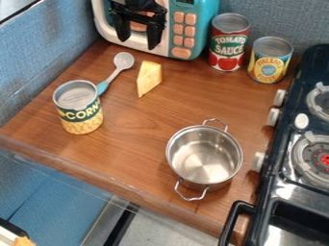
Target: Move the silver pan below the red can
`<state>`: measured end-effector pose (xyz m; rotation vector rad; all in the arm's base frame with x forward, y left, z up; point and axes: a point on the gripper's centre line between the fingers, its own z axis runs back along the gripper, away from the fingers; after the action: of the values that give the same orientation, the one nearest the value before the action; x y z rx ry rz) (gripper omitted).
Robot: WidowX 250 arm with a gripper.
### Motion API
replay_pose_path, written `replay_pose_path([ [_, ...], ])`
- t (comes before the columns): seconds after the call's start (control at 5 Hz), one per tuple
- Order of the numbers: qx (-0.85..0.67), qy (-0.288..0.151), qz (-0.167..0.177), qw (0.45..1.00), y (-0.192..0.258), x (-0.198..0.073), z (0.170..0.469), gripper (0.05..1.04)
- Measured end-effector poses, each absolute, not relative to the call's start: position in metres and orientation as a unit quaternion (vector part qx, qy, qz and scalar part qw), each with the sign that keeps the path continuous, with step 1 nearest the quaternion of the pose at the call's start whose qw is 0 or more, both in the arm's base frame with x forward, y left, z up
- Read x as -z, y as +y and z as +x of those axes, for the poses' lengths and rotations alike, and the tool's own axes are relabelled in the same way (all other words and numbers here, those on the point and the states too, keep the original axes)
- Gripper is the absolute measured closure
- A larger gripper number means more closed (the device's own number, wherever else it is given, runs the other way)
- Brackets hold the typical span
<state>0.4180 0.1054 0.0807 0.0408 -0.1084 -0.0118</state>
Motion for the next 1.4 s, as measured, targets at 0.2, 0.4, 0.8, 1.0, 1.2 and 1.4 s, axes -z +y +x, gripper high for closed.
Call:
replay_pose_path([
  [0.2, 0.006, -0.026, 0.015, 1.000, 0.102, -0.056, 0.412, 0.083],
  [0.4, 0.042, -0.001, 0.027, 0.999, 0.065, -0.048, 0.397, 0.083],
  [0.8, 0.098, 0.000, 0.015, 0.995, 0.007, -0.055, 0.366, 0.083],
  [1.0, 0.128, 0.000, 0.010, 0.992, -0.013, -0.053, 0.348, 0.083],
  [1.2, 0.139, 0.012, 0.013, 0.990, -0.016, -0.041, 0.326, 0.083],
  [1.4, 0.148, 0.030, 0.014, 0.988, -0.012, -0.027, 0.303, 0.083],
])
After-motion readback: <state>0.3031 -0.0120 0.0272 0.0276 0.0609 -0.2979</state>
